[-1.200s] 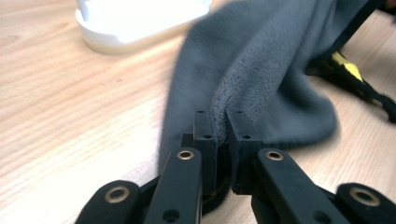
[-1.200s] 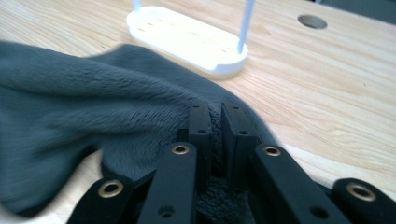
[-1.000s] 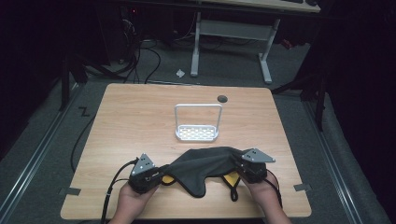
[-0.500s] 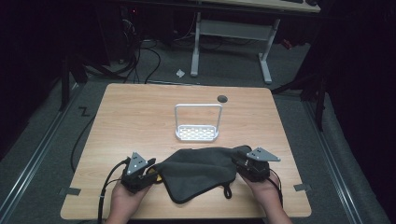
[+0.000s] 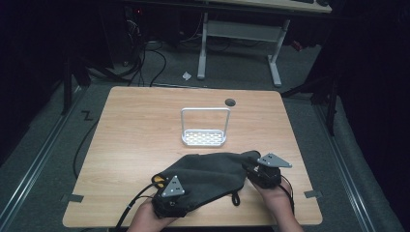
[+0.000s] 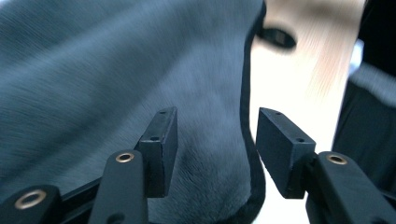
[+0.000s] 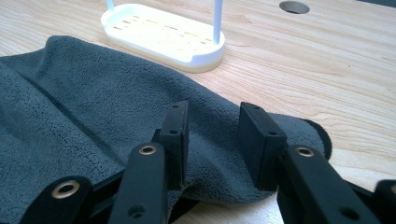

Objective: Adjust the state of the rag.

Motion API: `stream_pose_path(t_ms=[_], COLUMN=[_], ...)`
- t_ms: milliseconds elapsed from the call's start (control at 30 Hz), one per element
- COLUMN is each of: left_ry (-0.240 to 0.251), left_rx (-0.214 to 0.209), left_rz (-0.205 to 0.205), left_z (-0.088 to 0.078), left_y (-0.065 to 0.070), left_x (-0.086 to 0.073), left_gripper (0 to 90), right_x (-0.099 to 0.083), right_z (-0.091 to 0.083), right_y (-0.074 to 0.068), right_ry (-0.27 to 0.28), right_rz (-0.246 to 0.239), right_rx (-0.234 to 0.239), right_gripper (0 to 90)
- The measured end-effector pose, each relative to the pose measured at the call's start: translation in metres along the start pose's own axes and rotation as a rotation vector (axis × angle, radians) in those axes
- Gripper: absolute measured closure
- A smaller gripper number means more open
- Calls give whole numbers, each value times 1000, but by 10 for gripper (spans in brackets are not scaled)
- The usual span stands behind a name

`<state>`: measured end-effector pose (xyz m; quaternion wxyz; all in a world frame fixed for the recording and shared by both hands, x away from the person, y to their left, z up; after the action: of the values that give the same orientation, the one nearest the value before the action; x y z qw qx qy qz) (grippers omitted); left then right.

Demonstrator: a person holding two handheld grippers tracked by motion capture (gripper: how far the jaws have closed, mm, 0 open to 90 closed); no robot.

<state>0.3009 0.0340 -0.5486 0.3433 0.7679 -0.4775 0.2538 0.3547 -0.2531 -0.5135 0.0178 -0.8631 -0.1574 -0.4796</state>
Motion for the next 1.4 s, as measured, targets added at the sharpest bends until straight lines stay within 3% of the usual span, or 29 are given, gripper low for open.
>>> stream_pose_path(t_ms=[33, 100, 167, 233, 367, 433, 533, 633, 700, 767, 900, 1033, 1100, 1167, 1300, 1400], left_ry=[-14, -8, -16, -21, 1, 63, 221, 350, 407, 401, 391, 330, 310, 302, 303, 328], left_rx=[-20, -2, 30, 28, 26, 28, 57, 147, 204, 296, 328, 349, 354, 354, 347, 342], left_rz=[-12, -4, 14, 14, 9, 14, -4, -64, -133, -200, -264, -275, -273, -272, -268, -269], left_z=[3, 3, 2, 2, 1, -7, -35, -65, -79, -86, -88, -81, -78, -77, -78, -84], left_y=[0, -1, -1, -2, 0, 2, -5, -31, -55, -80, -97, -104, -104, -104, -103, -102], left_x=[-2, -3, -4, -4, 0, 9, 24, 25, 16, 0, -12, -17, -18, -18, -18, -18], left_gripper=[515, 555, 710, 833, 877, 880, 880, 881, 881, 881, 880, 876, 875, 876, 875, 875], right_x=[0, 0, 0, -1, -1, -1, -1, -1, -1, -1, -1, -2, -4, -6, -13, -20], right_z=[0, -1, -1, 0, 1, 1, 1, 1, 1, 1, -1, -3, 0, 6, 24, 26], right_y=[0, 1, 2, 3, 2, 1, 2, 1, -1, -4, -13, -35, -52, -67, -83, -83], right_ry=[1, 2, 1, -2, -6, -4, -3, -4, -7, -5, -4, -13, -30, -50, -111, -142], right_rz=[-2, 2, 6, 8, -1, -2, -1, -4, -13, -27, -42, -81, -143, -174, -255, -278], right_rx=[-1, -5, -7, -8, -11, -12, -13, -11, -6, 1, 22, 97, 125, 150, 127, 134], right_gripper=[645, 645, 645, 649, 653, 655, 659, 670, 683, 709, 784, 869, 878, 879, 880, 899])
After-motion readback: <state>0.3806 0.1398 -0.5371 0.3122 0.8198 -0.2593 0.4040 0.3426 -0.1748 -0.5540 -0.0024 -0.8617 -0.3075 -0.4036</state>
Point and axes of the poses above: each handheld gripper's, and its own axes: z roughly forward along the jaws, x roughly out of its top, y roughly to its right, the point moved 4 cm from there along z, roughly forward along the jaws, and after that the axes turned 11 degrees about -x, right-handed, at the moved point
